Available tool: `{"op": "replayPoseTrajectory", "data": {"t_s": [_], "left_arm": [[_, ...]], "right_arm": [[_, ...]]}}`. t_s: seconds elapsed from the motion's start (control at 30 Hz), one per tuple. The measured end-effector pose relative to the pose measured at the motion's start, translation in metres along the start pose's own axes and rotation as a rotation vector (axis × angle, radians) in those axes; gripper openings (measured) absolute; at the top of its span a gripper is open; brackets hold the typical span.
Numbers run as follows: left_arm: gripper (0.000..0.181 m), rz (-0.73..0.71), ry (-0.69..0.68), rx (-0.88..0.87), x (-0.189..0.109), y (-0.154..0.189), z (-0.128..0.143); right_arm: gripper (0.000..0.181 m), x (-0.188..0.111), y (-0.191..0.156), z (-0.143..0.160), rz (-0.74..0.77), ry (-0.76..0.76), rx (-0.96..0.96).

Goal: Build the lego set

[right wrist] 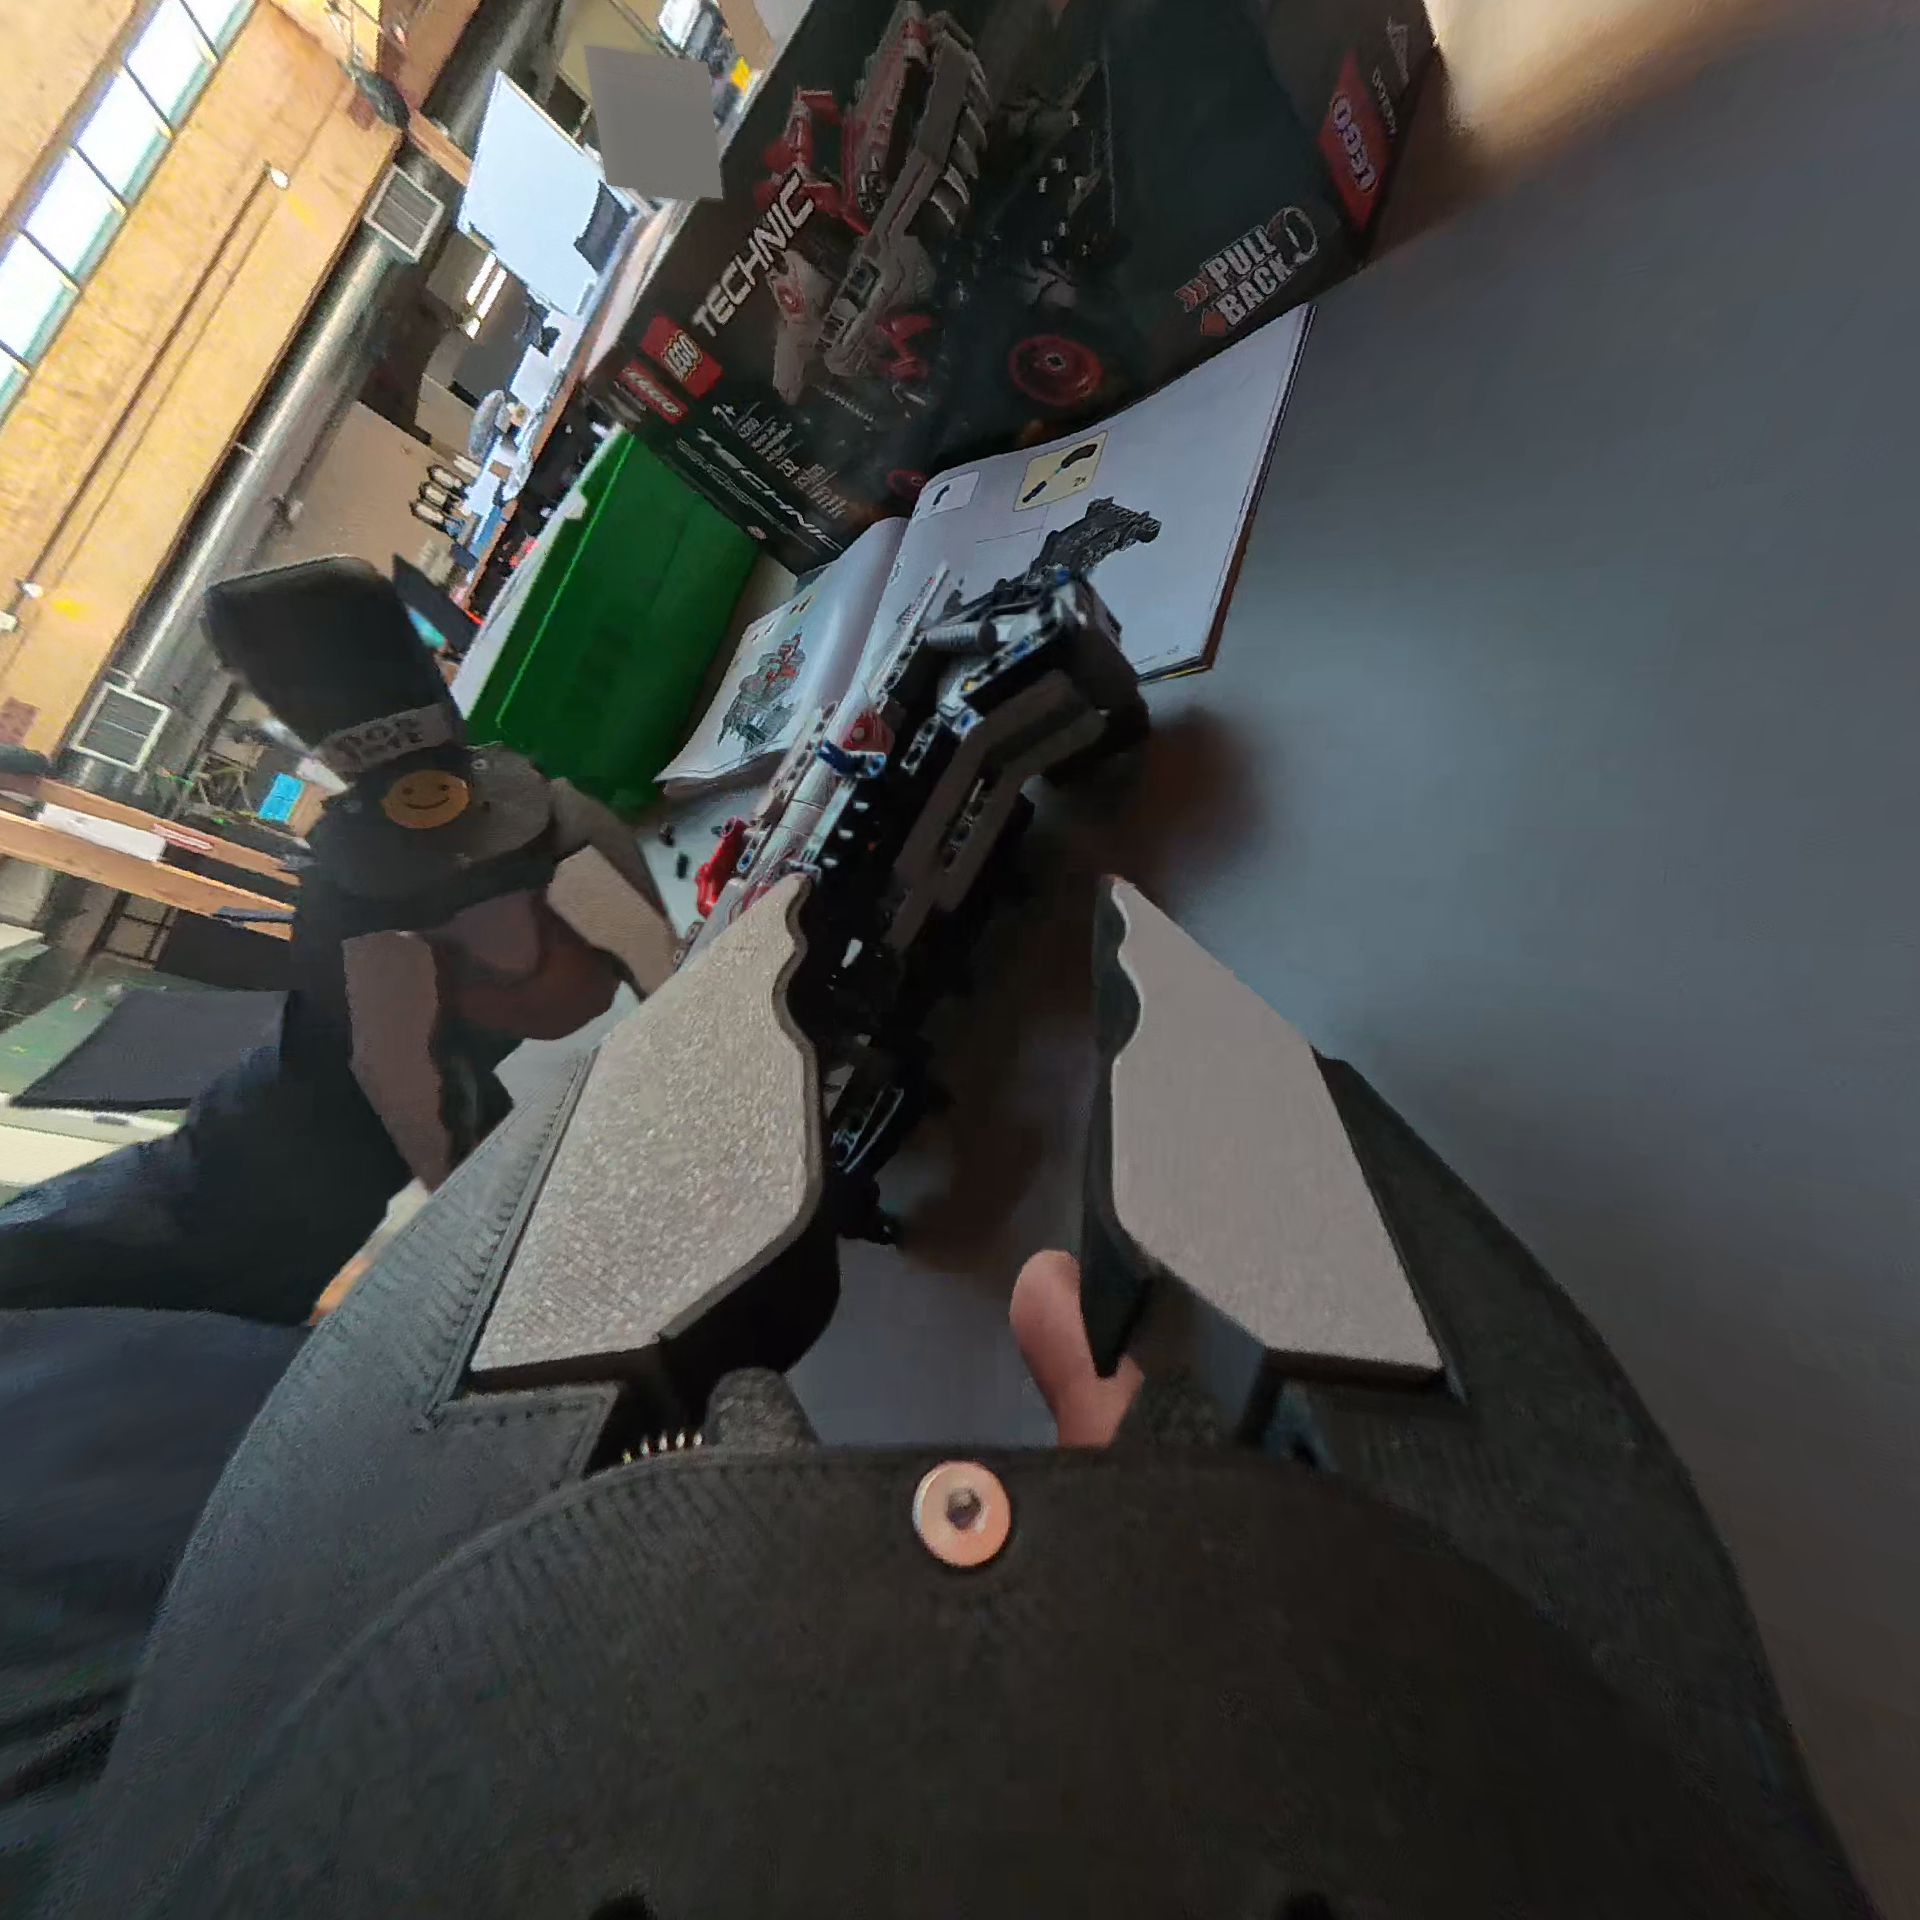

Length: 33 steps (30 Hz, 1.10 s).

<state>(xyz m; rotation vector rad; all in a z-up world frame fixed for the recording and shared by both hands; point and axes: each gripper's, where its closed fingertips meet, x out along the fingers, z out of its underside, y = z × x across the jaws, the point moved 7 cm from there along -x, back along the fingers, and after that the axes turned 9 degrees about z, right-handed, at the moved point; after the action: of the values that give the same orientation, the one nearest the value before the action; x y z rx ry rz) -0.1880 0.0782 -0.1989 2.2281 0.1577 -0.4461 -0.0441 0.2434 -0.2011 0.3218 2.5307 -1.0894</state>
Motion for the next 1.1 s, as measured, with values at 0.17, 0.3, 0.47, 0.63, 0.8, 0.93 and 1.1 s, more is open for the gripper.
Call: {"op": "replayPoseTrajectory", "data": {"t_s": [0.17,0.3,0.47,0.63,0.8,0.93,1.1], "left_arm": [[0.067,-0.233,0.052,0.047,-0.025,0.001,0.011],[0.069,-0.323,0.082,0.029,-0.030,-0.011,0.018],[0.075,-0.542,0.055,0.049,-0.033,-0.040,0.012],[0.080,-0.501,0.018,0.141,-0.021,-0.042,-0.004],[0.083,-0.312,-0.051,0.248,0.021,-0.015,-0.005],[0.074,-0.180,0.021,0.267,0.024,0.010,-0.006],[0.068,-0.218,0.095,0.347,-0.004,0.021,0.005]], "right_arm": [[0.062,-0.043,-0.014,0.004,0.018,0.068,-0.146],[0.072,-0.045,-0.032,0.024,0.025,0.041,-0.273],[0.072,-0.035,-0.050,0.048,-0.005,-0.025,-0.353],[0.092,-0.031,-0.047,0.054,0.002,-0.079,-0.359],[0.091,-0.055,-0.021,0.029,0.156,0.014,-0.367],[0.093,-0.077,-0.001,0.017,0.229,0.075,-0.352],[0.105,-0.081,0.018,0.013,0.274,0.096,-0.384]]}}
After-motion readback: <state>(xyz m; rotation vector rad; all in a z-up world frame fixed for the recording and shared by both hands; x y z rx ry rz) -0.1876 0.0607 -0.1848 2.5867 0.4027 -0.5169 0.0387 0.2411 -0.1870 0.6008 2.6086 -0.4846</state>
